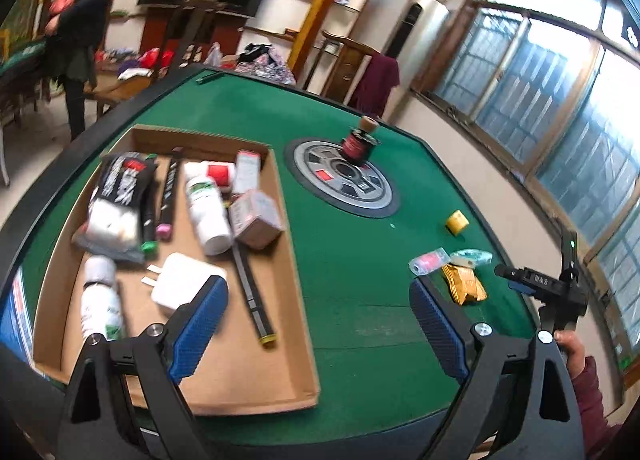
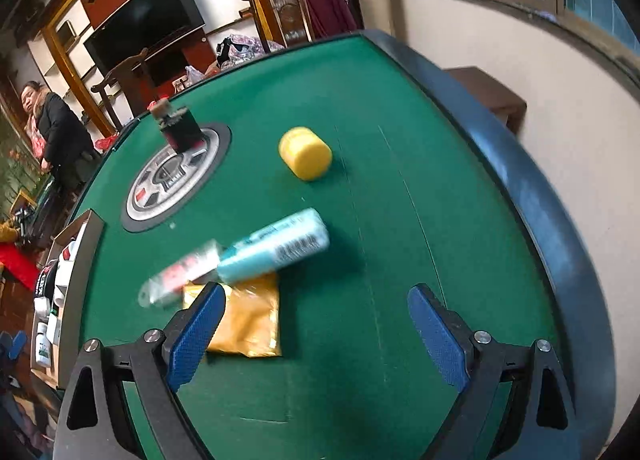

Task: Organize objects
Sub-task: 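Move both grippers back toward the teal packet and remaining items, then grasp the teal tissue packet with the right gripper while the left gripper grasps the clear pack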

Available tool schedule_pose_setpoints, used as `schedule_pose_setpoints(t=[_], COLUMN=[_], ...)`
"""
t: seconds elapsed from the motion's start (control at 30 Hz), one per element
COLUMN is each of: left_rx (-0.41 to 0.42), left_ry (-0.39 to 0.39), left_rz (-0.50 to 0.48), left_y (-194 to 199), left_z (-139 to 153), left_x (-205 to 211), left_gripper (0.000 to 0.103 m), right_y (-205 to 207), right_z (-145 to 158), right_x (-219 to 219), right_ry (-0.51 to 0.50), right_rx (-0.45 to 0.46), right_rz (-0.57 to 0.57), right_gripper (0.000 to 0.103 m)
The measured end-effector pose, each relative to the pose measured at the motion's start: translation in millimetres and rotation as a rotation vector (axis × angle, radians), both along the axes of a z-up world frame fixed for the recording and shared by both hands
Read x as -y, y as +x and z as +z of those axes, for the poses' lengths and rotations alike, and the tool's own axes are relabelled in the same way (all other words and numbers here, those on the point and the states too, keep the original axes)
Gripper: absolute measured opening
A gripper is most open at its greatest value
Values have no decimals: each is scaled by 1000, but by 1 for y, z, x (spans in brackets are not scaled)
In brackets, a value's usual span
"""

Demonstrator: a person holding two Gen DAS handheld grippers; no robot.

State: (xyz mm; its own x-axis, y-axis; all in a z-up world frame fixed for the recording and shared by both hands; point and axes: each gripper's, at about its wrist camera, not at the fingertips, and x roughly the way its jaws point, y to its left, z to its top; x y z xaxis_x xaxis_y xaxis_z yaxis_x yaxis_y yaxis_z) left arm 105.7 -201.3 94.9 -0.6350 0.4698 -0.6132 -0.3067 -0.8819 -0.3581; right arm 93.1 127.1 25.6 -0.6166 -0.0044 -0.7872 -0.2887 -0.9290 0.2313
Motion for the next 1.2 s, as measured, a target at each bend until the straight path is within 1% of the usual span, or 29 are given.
schedule_pose_setpoints(t=[0.1, 0.17, 0.23, 0.27, 0.3, 0.37, 0.47, 0.53, 0.57, 0.6, 0.63, 0.7, 0.73, 0.8, 0.87, 0.93, 1.0, 1.07, 1.1, 1.17, 1.2], left_rx=[-17, -12, 3, 11, 18, 23, 3, -19, -28, -37, -45, -62, -72, -89, -110, -129, -132, -119, -102, -77, -68], left_ry=[-78, -96, -95, -91, -92, -108, -139, -171, -184, -199, -212, -245, -263, -288, -326, -385, -424, -455, -470, -512, -521], left_rz=[-25, -41, -53, -59, -65, -83, -115, -140, -150, -164, -175, -197, -209, -245, -283, -320, -372, -438, -477, -521, -533], left_y=[6, 10, 11, 10, 9, 8, 8, 10, 11, 11, 10, 8, 7, 3, -2, -10, -19, -31, -38, -53, -58], left_z=[2, 1, -2, -3, -5, -6, -6, -6, -6, -6, -6, -6, -6, -6, -10, -18, -28, -39, -46, -59, -63], left_x=[-25, -34, -44, -47, -51, -62, -77, -89, -95, -102, -108, -121, -129, -147, -165, -187, -207, -226, -235, -247, -249], left_gripper=[92, 92, 92, 92, 92, 92, 92, 92, 92, 92, 92, 92, 92, 92, 91, 91, 90, 87, 83, 69, 64], right_y=[-5, -12, -19, -24, -26, -32, -42, -50, -54, -59, -62, -71, -75, -79, -82, -82, -80, -78, -79, -79, -80], right_z=[-10, -18, -26, -31, -30, -31, -30, -29, -30, -30, -31, -35, -35, -34, -32, -34, -38, -44, -45, -48, -48], right_x=[-5, -11, -18, -22, -25, -30, -31, -24, -20, -13, -8, 2, 8, 10, 6, -3, -12, -21, -25, -30, -30], right_ry=[-54, -142, -256, -294, -320, -365, -376, -363, -363, -360, -350, -317, -287, -232, -214, -230, -249, -306, -333, -369, -373], right_rx=[-6, -13, -26, -29, -50, -55, -61, -56, -52, -43, -34, -24, -24, -37, -55, -67, -75, -72, -75, -77, -76], right_rz=[-1, 2, 1, -5, -19, -34, -34, -13, 7, 28, 40, 67, 79, 78, 69, 57, 47, 39, 36, 34, 35], right_gripper=[95, 95, 95, 97, 97, 97, 96, 91, 82, 70, 63, 34, 29, 25, 23, 22, 22, 22, 22, 23, 23])
